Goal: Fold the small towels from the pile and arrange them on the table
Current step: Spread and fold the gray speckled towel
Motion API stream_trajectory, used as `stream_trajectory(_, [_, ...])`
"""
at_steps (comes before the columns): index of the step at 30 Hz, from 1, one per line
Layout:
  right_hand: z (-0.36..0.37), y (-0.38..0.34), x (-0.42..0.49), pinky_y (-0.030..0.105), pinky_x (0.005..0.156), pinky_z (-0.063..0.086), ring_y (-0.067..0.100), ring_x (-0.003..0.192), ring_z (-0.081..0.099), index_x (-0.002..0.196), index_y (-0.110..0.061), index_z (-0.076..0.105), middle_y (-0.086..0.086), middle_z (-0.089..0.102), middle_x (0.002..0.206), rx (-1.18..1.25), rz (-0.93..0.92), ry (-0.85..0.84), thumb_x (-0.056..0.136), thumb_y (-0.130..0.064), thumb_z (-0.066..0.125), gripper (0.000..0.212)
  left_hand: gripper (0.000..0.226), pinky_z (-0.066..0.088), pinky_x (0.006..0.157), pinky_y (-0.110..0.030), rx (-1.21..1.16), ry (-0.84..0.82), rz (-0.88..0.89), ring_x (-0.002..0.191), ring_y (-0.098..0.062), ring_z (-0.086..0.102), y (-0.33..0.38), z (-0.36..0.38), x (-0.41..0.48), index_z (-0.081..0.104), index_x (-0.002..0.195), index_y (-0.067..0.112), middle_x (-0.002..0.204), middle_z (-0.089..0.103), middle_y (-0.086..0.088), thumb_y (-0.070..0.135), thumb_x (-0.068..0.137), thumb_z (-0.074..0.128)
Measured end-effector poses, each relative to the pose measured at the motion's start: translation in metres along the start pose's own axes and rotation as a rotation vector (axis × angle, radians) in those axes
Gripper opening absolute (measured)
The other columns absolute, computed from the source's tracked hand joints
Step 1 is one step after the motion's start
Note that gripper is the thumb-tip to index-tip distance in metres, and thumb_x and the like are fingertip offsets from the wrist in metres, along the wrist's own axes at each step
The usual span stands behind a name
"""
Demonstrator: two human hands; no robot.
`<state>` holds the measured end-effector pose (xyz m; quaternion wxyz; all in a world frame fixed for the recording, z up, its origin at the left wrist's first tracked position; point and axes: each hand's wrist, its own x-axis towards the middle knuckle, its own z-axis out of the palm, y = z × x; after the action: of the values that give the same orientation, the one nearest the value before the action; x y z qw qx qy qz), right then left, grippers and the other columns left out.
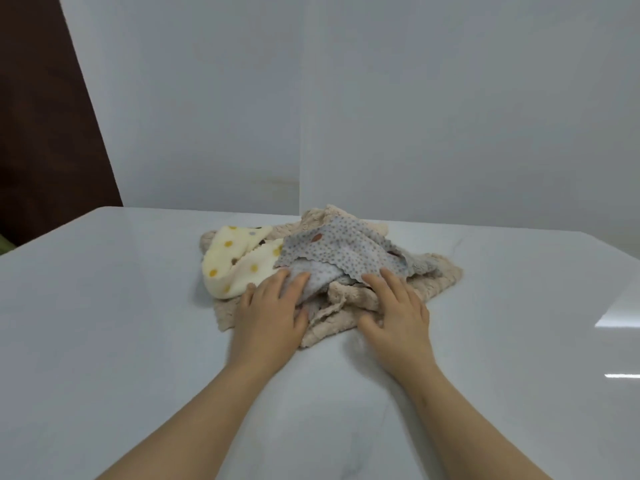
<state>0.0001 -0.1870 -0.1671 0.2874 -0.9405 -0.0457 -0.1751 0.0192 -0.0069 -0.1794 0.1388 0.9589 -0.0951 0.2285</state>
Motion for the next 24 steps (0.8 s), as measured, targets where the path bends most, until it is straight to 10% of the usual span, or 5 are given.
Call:
stream_trajectory(8, [-0.005,-0.003,-0.001,0.038,0.101,0.027,0.022,0.128,0.038,0.128,-0.022,0.05,-0.002,0.047,0.137,-0.149,0.046,0.191,0.089,-0.046,0.032,0.05,0.04,0.053,0.078,-0.043,0.055,0.139,-0.009,0.097,-0.026,0.065,0.011,-0.013,-0.016,0.063,0.102,0.02,0.108,0.066,-0.006,0.041,0.079,0.038])
stream_trajectory(15, [0.005,0.007,0.029,0.035,0.105,0.022,0.019,0.13,0.036,0.13,-0.025,0.048,-0.005,0.044,0.138,-0.257,-0.025,0.161,0.091,-0.038,0.049,0.041,0.041,0.052,0.078,-0.038,0.086,0.232,-0.007,0.101,-0.025,0.064,0.001,-0.002,-0.002,0.062,0.108,0.018,0.111,0.065,-0.006,0.039,0.085,0.035])
stream_trajectory(24, [0.003,0.011,0.016,0.031,0.083,0.038,0.025,0.093,0.055,0.084,-0.006,0.071,0.009,0.072,0.091,-0.127,-0.298,0.539,0.079,-0.017,0.043,0.03,0.034,0.051,0.081,-0.034,0.019,0.384,0.13,0.107,-0.019,0.054,0.005,-0.006,-0.007,0.049,0.115,0.018,0.113,0.063,-0.004,0.031,0.086,0.038])
